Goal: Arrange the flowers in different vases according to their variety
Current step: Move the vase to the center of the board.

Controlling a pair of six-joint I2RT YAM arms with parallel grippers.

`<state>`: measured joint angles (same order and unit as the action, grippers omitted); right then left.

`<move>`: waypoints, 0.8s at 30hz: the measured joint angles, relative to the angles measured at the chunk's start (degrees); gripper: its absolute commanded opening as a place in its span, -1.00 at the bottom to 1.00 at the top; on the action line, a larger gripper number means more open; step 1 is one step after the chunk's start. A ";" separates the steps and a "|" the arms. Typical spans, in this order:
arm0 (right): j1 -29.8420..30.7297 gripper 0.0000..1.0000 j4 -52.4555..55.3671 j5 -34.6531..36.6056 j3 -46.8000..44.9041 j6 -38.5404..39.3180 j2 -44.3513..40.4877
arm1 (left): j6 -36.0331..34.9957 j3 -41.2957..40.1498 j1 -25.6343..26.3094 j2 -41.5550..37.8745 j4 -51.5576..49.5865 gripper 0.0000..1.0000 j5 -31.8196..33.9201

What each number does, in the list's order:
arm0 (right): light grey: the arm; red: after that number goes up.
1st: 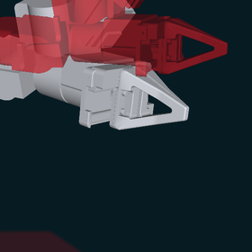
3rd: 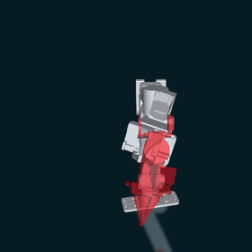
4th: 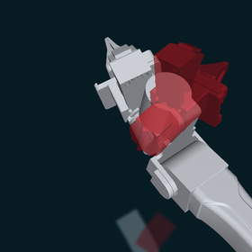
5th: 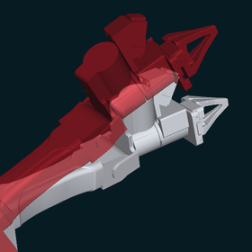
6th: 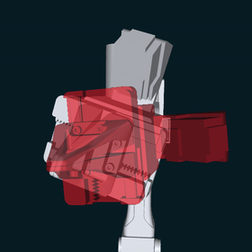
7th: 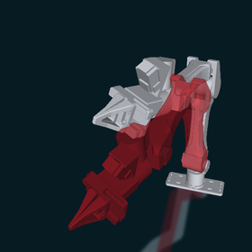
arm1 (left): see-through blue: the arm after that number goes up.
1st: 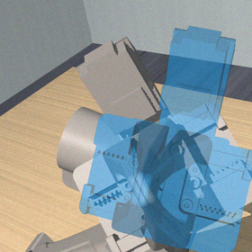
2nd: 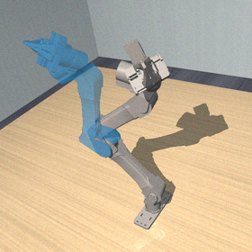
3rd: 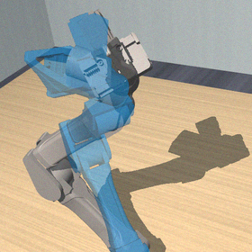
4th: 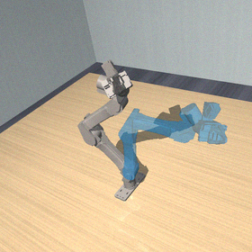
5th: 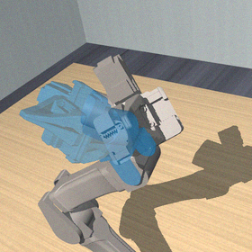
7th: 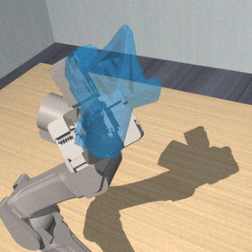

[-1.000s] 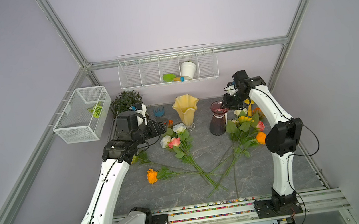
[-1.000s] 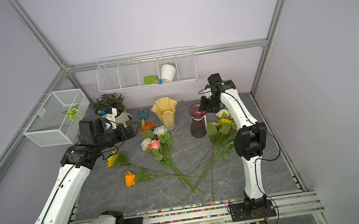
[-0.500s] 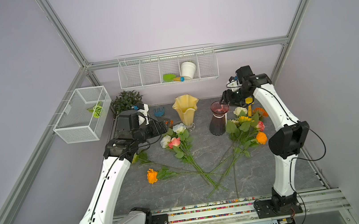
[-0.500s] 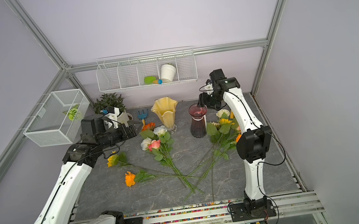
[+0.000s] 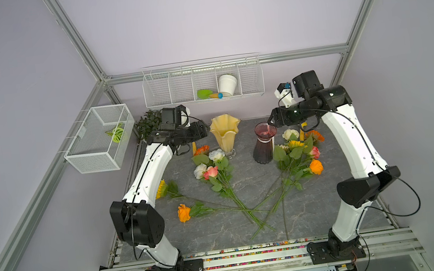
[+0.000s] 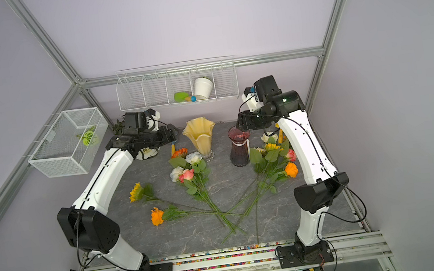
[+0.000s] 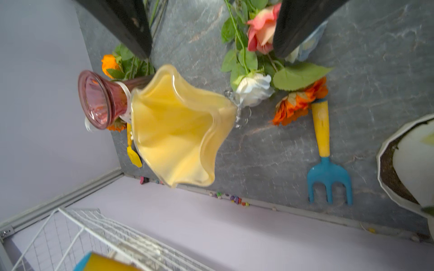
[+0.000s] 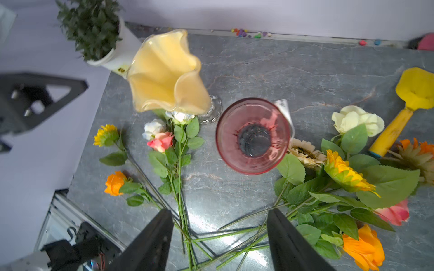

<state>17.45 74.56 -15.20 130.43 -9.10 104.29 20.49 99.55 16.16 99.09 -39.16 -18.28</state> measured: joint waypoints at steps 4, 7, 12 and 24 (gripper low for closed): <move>2.51 0.37 1.22 -0.96 -0.94 2.75 -0.57 | -1.51 8.55 0.00 6.69 -1.46 0.52 0.00; 2.78 0.37 1.25 -1.73 -3.37 3.67 -1.77 | -2.49 12.09 0.00 9.75 -2.19 0.50 -0.42; 2.78 0.36 1.22 -2.43 -5.60 4.46 -3.08 | -4.15 14.62 0.00 12.11 -3.54 0.40 -2.25; 2.78 0.33 0.17 -3.23 -7.06 4.68 -3.34 | -6.25 17.05 0.37 17.29 -3.67 0.31 -7.78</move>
<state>20.23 74.74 -18.44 123.37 -4.43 100.95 14.24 116.60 16.53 116.38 -42.83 -26.06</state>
